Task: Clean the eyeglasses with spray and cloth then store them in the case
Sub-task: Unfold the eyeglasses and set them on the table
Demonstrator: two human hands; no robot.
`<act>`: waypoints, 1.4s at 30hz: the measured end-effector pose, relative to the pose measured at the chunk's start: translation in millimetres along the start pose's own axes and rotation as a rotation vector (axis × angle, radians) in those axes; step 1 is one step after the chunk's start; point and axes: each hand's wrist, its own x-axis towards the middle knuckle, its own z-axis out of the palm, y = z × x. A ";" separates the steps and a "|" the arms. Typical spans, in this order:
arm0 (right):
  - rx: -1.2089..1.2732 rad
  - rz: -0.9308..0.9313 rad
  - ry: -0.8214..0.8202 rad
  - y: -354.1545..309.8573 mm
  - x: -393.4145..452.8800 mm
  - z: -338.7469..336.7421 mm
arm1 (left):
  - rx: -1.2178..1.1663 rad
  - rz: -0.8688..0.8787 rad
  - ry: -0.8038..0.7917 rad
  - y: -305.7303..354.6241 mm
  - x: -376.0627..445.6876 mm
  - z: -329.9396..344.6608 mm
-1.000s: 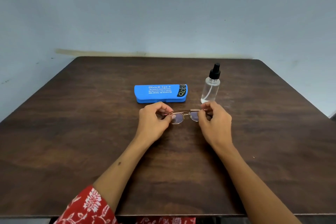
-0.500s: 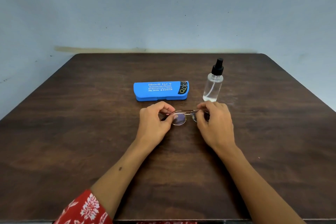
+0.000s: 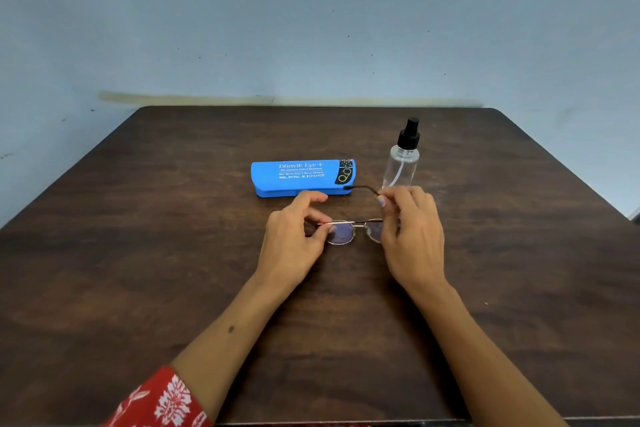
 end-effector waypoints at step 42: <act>0.325 0.379 0.309 13.9 11.4 -15.6 | 0.149 0.110 0.027 19.1 -10.2 8.0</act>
